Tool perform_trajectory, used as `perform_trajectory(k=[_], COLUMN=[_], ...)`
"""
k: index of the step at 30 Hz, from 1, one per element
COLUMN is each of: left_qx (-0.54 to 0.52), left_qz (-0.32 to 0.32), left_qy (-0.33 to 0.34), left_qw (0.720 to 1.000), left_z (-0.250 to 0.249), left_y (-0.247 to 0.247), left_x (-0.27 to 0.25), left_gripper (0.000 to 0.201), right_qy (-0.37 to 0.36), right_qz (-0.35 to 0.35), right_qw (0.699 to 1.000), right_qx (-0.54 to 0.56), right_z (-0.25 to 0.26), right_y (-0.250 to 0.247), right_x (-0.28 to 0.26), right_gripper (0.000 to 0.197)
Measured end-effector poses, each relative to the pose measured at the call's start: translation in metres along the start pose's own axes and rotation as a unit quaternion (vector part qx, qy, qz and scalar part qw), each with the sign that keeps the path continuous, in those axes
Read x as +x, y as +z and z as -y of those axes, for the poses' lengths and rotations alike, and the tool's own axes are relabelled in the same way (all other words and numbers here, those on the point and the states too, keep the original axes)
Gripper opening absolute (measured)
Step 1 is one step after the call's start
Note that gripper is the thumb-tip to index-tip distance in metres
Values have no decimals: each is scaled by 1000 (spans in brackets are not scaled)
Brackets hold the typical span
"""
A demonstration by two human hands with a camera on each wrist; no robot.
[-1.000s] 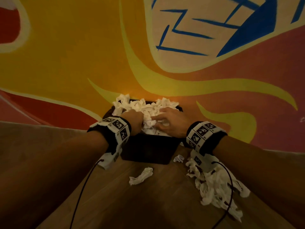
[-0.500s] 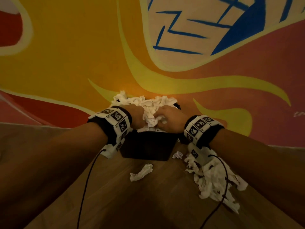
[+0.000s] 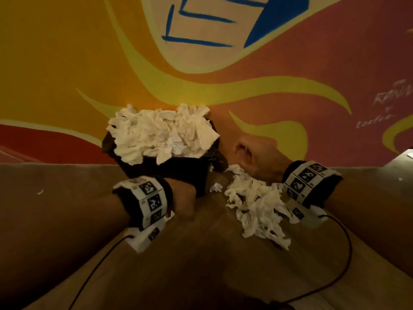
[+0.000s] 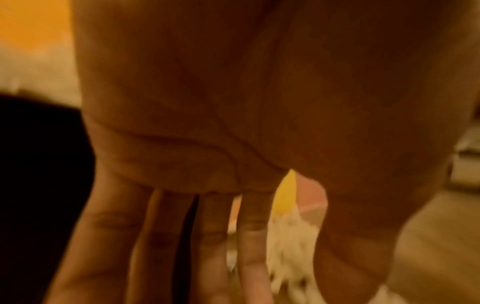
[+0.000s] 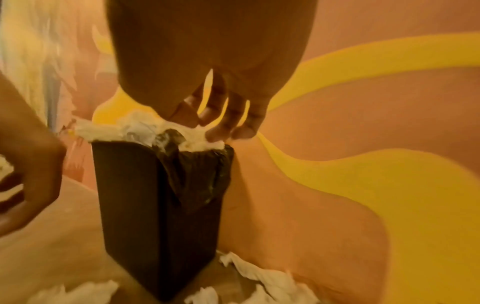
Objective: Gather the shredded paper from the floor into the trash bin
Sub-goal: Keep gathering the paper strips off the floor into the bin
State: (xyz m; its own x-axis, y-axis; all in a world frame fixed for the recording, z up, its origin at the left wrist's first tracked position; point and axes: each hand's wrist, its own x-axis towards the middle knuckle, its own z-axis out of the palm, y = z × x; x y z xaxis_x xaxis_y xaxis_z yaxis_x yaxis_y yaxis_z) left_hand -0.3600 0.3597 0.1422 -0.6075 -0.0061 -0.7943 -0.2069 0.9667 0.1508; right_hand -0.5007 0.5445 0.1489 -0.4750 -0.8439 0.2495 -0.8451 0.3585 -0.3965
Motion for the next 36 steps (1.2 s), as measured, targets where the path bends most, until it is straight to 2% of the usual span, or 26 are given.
perform_trajectory(k=[1,3,5,7,11,13,15,17,20,23,25,27,29,31,33,35,36], left_qx=[19,49,18,-56,-149,-163,-178,-187,-150,-135,-125,-107,-102,-95,-83,-63,-51], left_qz=[12,-59,-129,-136,-137,-168,-193,-184,-161,-170,-194,-227,-263,-287,-289,-270,-245], left_qy=[-15,-35,-71,-117,-144,-149,-128,-97,-75,-1,28,49,91,128,151,166,171], left_qw=[1000,996,989,982,969,961,956,960,973,976,973,967,955,945,942,946,953], left_z=[3,13,25,36,43,41,35,25,6,-24,-48,-69,-87,-102,-113,-120,-122], left_y=[17,47,69,83,107,115,117,117,113,103,95,87,81,76,73,72,73], left_x=[19,51,77,100,126,128,126,125,134,147,154,160,168,176,183,190,193], left_gripper=[32,44,49,52,53,53,49,49,54,53,51,50,46,46,61,77,85], right_qy=[12,50,92,128,161,174,179,179,175,180,167,136,115,106,153,153,181], right_qz=[43,137,214,282,368,394,407,407,374,353,370,395,421,408,371,359,345], right_qw=[999,989,972,950,914,901,894,893,906,915,912,903,889,896,911,917,920], right_qx=[0,-13,-30,-35,-60,-60,-58,-64,-98,-73,-66,-98,-140,-137,-88,-85,-52], right_z=[-8,-25,-41,-54,-76,-85,-94,-102,-110,-113,-113,-116,-119,-120,-119,-118,-117], right_y=[-1,-2,0,8,35,51,67,82,100,111,112,113,112,113,108,100,96], right_x=[-11,-32,-54,-74,-108,-123,-135,-144,-157,-165,-169,-172,-171,-171,-169,-169,-169], right_gripper=[11,10,14,16,23,25,27,33,55,69,72,67,53,35,20,26,27])
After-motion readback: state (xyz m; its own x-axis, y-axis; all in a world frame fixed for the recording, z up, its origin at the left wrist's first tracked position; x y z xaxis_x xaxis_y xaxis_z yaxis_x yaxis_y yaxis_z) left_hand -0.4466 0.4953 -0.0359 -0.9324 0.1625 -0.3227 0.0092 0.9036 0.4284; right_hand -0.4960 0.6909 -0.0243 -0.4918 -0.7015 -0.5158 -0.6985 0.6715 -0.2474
